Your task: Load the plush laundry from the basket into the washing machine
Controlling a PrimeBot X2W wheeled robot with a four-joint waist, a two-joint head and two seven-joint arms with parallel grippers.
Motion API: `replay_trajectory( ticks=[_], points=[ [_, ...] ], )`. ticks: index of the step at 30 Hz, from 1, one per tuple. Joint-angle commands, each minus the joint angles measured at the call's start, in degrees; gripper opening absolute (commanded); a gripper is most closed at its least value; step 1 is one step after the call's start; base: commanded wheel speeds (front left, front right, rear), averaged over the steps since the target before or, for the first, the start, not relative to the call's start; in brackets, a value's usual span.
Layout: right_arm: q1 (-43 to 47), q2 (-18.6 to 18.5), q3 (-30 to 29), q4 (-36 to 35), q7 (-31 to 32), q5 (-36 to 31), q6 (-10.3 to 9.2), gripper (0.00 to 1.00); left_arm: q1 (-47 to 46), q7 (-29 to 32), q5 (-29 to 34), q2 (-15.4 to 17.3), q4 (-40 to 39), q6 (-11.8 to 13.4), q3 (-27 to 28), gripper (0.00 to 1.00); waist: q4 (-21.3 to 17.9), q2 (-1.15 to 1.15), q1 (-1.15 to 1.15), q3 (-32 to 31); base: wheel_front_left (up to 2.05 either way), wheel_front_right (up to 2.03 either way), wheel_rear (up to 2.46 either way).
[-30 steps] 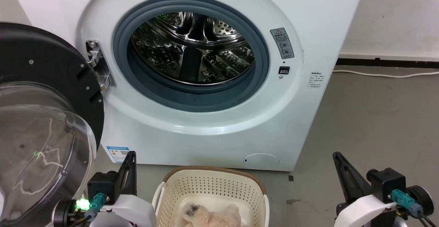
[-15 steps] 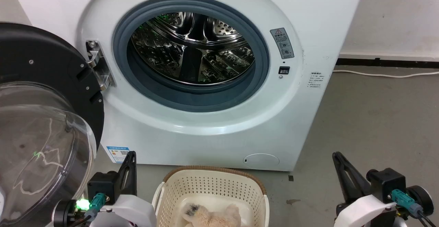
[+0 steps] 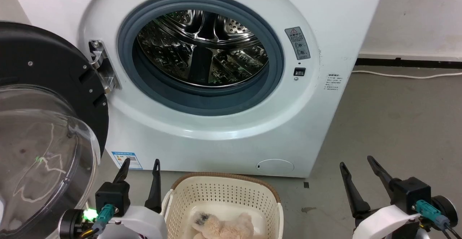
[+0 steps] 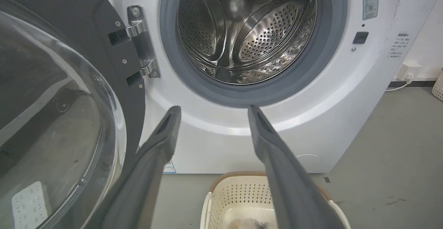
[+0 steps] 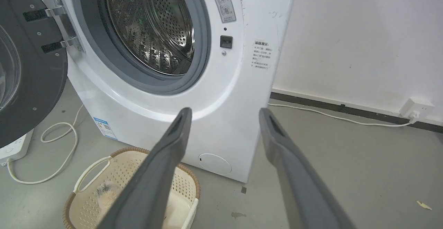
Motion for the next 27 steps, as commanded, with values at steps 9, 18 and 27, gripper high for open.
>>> replay_trajectory(
  ticks=[9,18,27],
  points=[
    [-0.41,-0.01,-0.22,-0.6,-1.73,1.79,0.01,1.0,-1.04,-1.7,0.21,0.69,2.44,-0.83,-1.85,1.0,-0.52,0.0,0.0,2.12,0.0,0.0,0.0],
    [-0.95,-0.01,-0.32,-1.09,-2.69,3.51,0.01,1.0,-2.93,-2.66,-0.07,1.2,7.54,-1.57,-4.28,1.0,-1.44,0.0,0.0,4.47,0.0,0.0,0.0],
    [-1.64,-0.01,-0.74,-1.12,-3.76,5.18,0.01,1.0,-6.32,-3.37,-2.37,1.85,14.61,-2.15,-9.15,1.0,-2.66,0.0,0.0,7.17,0.0,0.0,0.0]
  ],
)
